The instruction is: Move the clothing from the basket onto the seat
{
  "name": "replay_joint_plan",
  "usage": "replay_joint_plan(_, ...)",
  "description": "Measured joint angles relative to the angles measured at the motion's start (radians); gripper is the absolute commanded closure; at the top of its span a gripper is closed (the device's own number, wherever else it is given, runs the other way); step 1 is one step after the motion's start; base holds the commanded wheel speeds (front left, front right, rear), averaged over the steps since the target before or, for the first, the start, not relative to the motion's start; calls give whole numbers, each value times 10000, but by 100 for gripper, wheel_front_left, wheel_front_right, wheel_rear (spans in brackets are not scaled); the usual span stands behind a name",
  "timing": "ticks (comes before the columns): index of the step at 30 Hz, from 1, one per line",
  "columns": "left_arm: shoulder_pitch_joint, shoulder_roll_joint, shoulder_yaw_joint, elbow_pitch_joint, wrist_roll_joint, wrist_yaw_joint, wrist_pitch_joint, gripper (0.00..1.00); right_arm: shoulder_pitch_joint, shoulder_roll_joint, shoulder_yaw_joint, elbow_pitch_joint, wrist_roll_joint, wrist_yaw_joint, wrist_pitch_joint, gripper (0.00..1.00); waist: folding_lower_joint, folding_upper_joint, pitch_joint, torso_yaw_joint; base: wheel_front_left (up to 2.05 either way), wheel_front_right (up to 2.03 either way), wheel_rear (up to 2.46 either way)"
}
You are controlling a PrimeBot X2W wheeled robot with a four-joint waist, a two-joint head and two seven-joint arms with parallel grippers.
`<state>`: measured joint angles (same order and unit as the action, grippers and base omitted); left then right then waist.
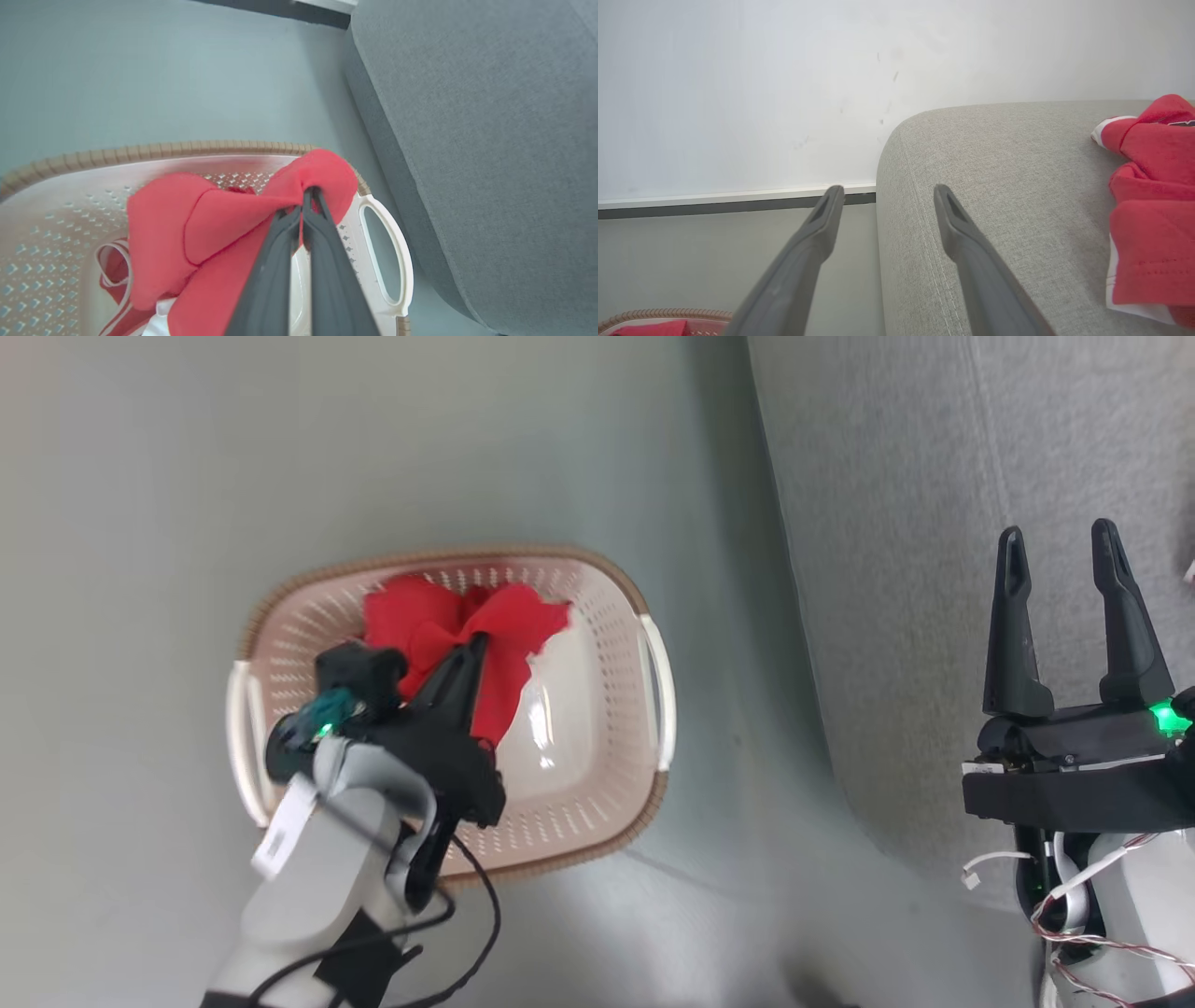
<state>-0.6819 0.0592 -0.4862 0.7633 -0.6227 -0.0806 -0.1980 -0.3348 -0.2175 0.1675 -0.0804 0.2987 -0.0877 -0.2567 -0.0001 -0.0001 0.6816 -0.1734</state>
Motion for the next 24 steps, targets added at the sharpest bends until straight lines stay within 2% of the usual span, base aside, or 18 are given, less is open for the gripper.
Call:
replay_joint_plan(3,370,205,98,-583,0,-52,-341,100,22,-77,40,184,-19,104,0,0,0,0,-417,175,0,0,0)
replay_joint_plan(13,1757,708,462,-2268,-2,-79,-462,100,83,-84,481,546,-301,454,0,0,0,0,-1712,719,0,0,0)
replay_joint_plan(24,3367,1225,708,-4393,38,228,-508,100,526,-58,1244,957,-608,993,0,0,-1,0,-3378,1180,0,0,0)
